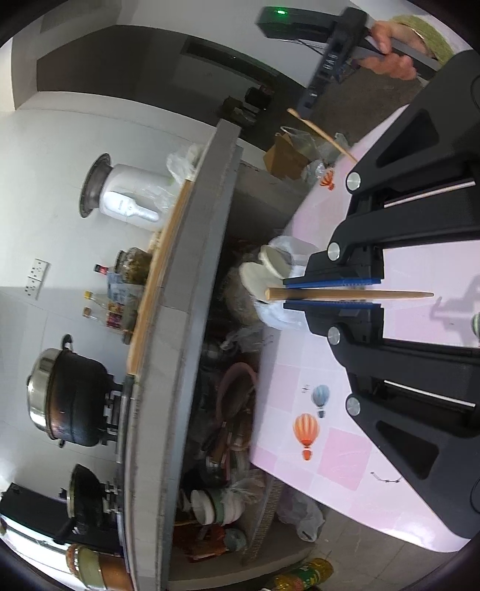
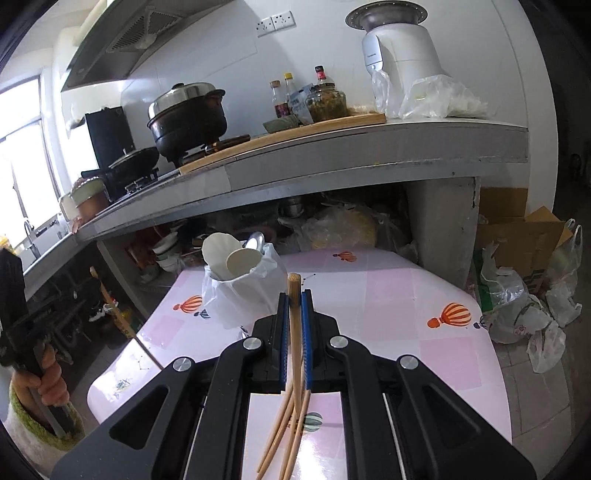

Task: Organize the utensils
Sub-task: 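Lower left tool's chopstick into the bagged holder while right tool lifts its chopstick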

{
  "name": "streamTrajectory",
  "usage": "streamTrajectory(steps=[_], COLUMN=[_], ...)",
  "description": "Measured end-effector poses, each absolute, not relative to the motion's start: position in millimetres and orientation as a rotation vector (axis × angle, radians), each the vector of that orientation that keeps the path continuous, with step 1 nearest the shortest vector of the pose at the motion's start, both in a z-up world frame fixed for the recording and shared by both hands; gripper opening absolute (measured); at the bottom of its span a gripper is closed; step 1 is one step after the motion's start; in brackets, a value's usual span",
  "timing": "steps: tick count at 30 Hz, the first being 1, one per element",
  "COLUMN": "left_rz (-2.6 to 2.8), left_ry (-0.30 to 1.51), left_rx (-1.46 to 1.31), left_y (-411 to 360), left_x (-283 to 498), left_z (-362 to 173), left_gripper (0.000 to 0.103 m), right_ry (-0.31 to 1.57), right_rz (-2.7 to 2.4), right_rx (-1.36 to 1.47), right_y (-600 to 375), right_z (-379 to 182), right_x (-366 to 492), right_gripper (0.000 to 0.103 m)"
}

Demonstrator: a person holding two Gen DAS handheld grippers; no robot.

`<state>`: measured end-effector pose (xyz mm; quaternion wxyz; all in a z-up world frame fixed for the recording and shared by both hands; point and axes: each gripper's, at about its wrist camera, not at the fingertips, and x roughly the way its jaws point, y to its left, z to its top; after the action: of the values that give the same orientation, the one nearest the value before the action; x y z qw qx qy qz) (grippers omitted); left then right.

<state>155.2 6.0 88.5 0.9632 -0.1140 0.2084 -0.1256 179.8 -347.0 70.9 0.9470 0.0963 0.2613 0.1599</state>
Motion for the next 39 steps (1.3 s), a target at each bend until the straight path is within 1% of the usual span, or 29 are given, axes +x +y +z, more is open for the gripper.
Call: streamTrajectory(steps=[12,18,26,39], left_rz=[-0.283,-0.270,-0.225,-0.209], left_ry=[0.241,0.211,0.239,0.365], left_rx=[-0.261,-0.255,-0.200,-0.164], left_y=[1,-10,-25,-35], left_x=[199,239,281,307], left_z=[179,201,185,120], left_gripper=[0.005,0.005,0.005,0.005], right_ry=[0.543,0.551,0.562,0.565], right_rz=[0.344,0.347,0.348,0.354], right_rx=[0.244,0.256,0.258,0.264], right_y=[-354,-355,-354,-352], right_z=[59,56,54,54], right_x=[179,180,185,188], right_gripper=[0.007,0.007,0.007,0.007])
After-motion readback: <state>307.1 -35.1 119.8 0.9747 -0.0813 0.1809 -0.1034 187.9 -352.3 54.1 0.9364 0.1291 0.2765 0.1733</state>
